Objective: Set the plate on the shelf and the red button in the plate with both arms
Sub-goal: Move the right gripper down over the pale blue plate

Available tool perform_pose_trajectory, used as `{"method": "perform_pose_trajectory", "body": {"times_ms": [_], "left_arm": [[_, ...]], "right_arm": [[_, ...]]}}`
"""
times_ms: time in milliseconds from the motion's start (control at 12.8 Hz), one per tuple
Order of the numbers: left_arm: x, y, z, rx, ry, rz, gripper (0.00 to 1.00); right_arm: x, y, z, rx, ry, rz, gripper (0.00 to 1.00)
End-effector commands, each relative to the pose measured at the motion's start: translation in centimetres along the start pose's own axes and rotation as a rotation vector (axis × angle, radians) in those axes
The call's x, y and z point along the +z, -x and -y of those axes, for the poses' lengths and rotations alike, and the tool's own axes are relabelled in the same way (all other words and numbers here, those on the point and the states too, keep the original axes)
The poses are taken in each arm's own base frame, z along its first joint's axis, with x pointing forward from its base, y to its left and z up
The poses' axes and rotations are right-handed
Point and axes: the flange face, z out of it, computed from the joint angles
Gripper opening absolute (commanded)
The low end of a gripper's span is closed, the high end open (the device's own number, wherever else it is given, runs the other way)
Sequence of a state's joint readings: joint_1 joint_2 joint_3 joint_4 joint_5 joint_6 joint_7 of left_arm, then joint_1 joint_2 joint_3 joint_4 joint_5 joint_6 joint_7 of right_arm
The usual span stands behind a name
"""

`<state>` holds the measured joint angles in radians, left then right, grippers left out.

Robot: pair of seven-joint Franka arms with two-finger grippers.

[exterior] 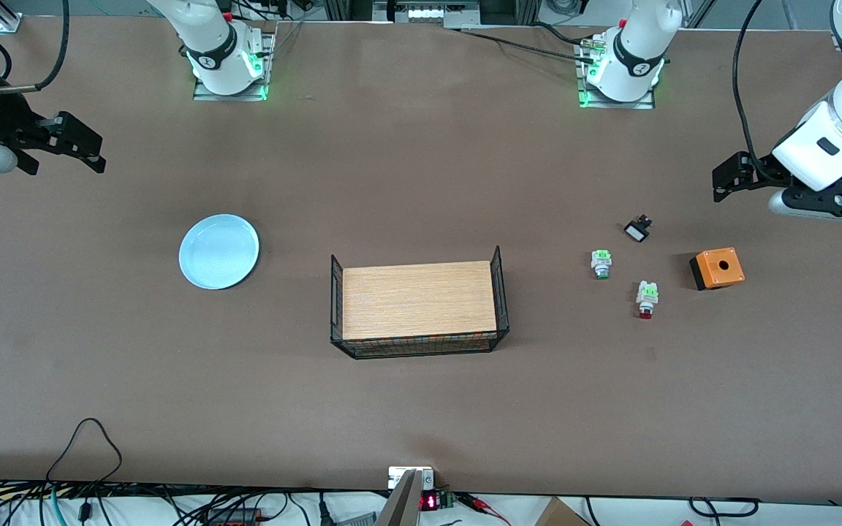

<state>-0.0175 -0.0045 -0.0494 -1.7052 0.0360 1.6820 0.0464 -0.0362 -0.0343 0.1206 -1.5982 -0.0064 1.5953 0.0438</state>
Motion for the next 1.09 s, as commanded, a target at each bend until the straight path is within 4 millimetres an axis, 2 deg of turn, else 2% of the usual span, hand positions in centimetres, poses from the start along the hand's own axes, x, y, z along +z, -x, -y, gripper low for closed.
{"method": "perform_pose_trajectory", "body": {"times_ms": [0, 391, 625, 781, 1016], "left_arm": [[-0.6, 0.3, 0.4, 0.02, -0.014, -0.004, 1.0], [-0.5, 0.3, 0.4, 0.02, -0.015, -0.002, 1.0], [-0.6, 0.3, 0.4, 0.018, -0.015, -0.004, 1.0], [-0.5, 0.3, 0.4, 0.018, -0.015, -0.002, 1.0], [-0.4, 0.5, 0.4, 0.017, -0.014, 0.014, 1.0]], "right_arm": [[-0.3, -0.2, 0.3, -0.008, -0.001, 0.008, 1.0], [0.1, -0.2, 0.6, -0.009, 0.011, 0.017, 1.0], [3.7, 0.2, 1.3, -0.033, 0.004, 0.088, 1.0], [5.8, 0.8, 5.8, -0.122, 0.02, 0.128, 1.0], [13.2, 0.1, 9.4, -0.192, 0.032, 0.218, 1.0]]}}
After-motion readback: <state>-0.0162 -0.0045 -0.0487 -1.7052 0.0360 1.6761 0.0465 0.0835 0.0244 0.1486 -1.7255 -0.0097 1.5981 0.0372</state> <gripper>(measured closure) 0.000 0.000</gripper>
